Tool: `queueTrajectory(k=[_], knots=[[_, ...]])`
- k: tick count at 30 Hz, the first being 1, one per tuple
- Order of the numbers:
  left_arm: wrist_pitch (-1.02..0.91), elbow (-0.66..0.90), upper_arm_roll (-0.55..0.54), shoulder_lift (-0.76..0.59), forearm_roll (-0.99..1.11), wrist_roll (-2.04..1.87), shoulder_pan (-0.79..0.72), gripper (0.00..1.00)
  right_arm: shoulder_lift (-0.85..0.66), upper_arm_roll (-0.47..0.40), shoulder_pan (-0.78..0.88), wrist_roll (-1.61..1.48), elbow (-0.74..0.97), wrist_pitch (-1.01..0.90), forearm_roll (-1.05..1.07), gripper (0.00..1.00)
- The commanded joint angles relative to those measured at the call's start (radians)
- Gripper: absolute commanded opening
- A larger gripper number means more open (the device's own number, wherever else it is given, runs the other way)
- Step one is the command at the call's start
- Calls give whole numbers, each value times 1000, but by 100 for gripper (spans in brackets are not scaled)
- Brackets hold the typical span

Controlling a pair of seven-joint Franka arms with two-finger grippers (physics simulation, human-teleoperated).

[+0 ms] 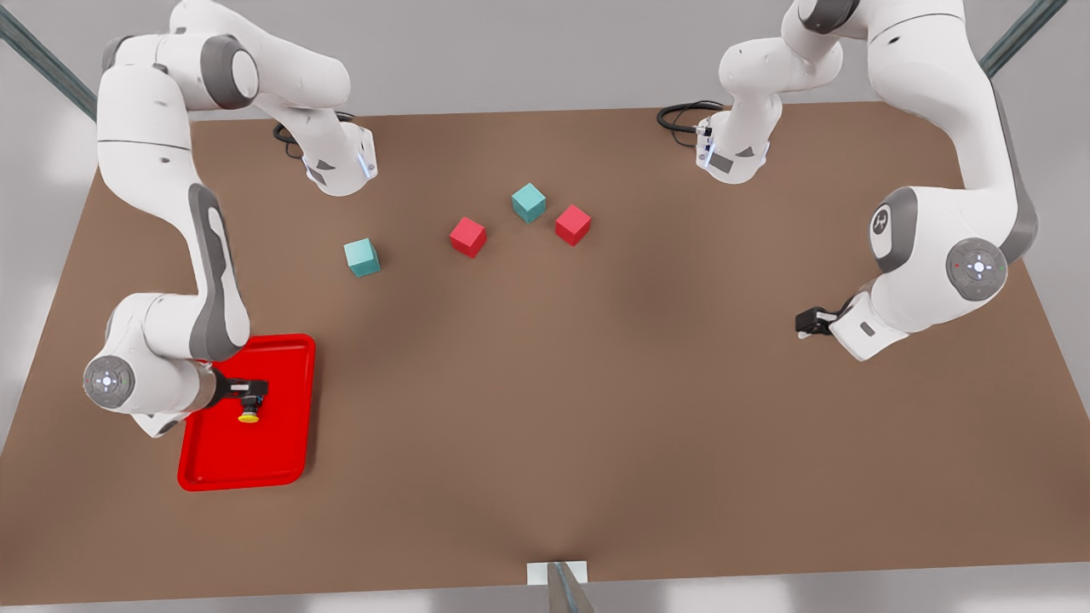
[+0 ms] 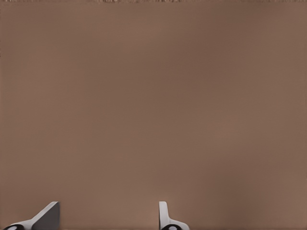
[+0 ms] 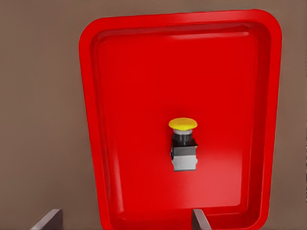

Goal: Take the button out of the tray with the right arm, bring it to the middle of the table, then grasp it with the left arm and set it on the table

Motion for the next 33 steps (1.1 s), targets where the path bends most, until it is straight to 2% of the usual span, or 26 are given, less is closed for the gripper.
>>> queueTrajectory(k=[1,5,6,8,9,12,19,24,33], knots=[[0,-2,0,0,1,-11,-7,100,20,0,-5,-24,9,79,-5,100],[3,0,0,0,1,-13,-8,100,36,-1,-26,-33,5,86,-22,100],[2,0,0,0,1,-11,-8,100,37,60,-107,-90,5,86,-25,100],[0,0,0,0,1,-31,-11,100,45,103,-169,-86,-9,99,-33,100],[0,0,0,0,1,-31,-13,100,65,158,-236,-104,-9,106,-31,100],[0,-2,0,0,1,-31,-13,100,60,299,-390,-193,-136,266,-111,100],[10,2,0,10,2,-31,-15,100,53,299,-361,-204,-219,384,-225,100],[8,0,0,10,2,-30,-15,100,69,299,-359,-187,-221,422,-223,100],[-3,-3,1,6,4,-31,-22,100,76,299,-377,-188,-313,606,-212,100]])
